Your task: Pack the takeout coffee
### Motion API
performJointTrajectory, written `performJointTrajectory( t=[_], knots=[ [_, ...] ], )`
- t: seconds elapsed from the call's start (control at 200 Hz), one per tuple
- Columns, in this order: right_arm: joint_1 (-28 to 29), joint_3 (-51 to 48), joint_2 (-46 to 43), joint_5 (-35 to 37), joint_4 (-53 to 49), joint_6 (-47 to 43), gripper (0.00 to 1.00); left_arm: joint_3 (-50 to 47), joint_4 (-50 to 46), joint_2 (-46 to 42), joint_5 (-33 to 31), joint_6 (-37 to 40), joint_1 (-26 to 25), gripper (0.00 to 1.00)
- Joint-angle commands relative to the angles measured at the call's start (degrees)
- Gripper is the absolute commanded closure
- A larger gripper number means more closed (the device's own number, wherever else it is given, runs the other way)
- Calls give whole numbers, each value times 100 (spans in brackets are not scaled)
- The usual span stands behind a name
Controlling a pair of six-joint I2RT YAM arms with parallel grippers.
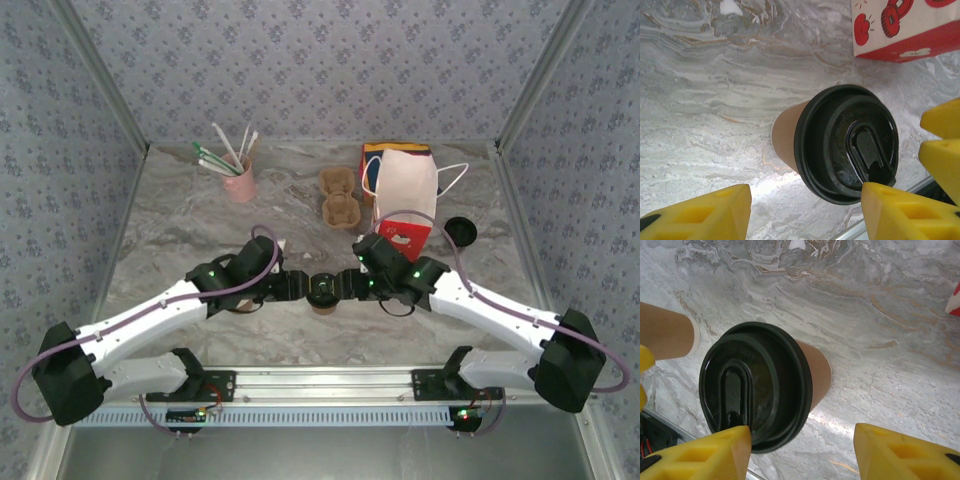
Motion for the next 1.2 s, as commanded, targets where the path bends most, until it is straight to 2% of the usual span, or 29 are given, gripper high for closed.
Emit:
performJointTrajectory(
  t=[0.0, 0.2, 0.875, 1.199],
  knots=[
    [-34, 220, 154, -222, 135, 35, 46, 18, 276, 109, 272, -44, 65, 41],
    [-113, 240, 302, -317, 154, 7, 51, 50, 452, 310, 407, -35, 63, 46],
    [-211, 367, 741, -608, 169, -163, 56, 80, 561, 742, 576, 23, 82, 51],
    [-229, 137, 680, -626, 10, -203, 60, -112, 531, 847, 616, 18, 84, 58]
  ],
)
